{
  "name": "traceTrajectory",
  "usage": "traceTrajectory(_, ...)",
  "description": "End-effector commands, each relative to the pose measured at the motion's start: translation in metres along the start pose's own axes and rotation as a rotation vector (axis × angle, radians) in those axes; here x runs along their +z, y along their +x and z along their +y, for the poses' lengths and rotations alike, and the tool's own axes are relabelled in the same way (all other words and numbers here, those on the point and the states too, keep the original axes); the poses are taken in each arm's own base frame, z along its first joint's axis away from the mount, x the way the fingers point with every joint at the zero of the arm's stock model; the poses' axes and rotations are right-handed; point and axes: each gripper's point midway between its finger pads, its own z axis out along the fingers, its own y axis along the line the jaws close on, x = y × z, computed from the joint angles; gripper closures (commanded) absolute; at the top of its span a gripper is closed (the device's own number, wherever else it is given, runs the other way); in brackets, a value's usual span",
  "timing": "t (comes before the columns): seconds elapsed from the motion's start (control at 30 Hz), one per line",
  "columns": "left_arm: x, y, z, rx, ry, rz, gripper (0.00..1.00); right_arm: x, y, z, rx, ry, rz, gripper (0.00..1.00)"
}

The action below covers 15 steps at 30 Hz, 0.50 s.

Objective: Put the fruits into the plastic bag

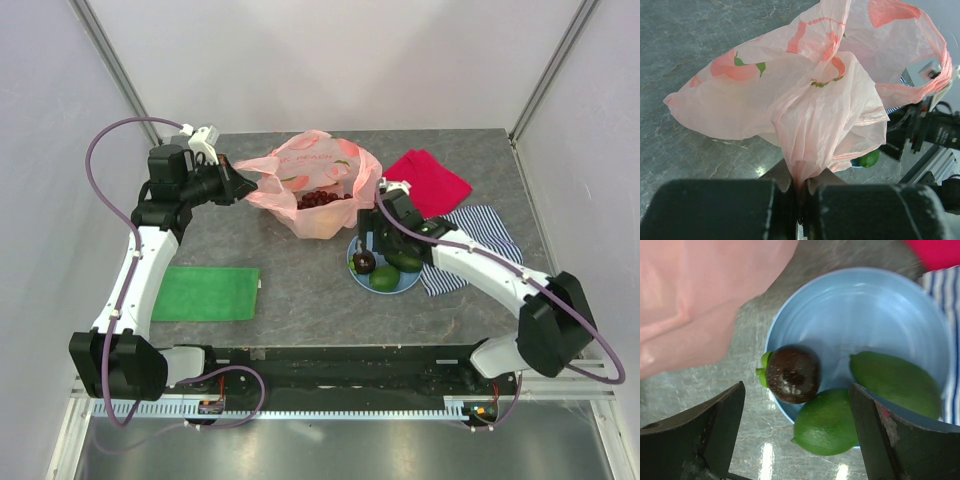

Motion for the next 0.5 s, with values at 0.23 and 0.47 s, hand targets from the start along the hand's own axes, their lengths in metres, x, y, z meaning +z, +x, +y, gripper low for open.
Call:
traceTrajectory(0.23,0.0,-0.008,-0.002,0.016,0.014,-0.026,0.98,0.034,0.027,0.015,-0.098,0.03,0.067,0.11)
traceTrajectory(0.47,0.002,-0.007,-0.001,0.009,0.015,-0.019,0.98,0.046,0.04,0.015,-0.124,0.044,0.104,0.13)
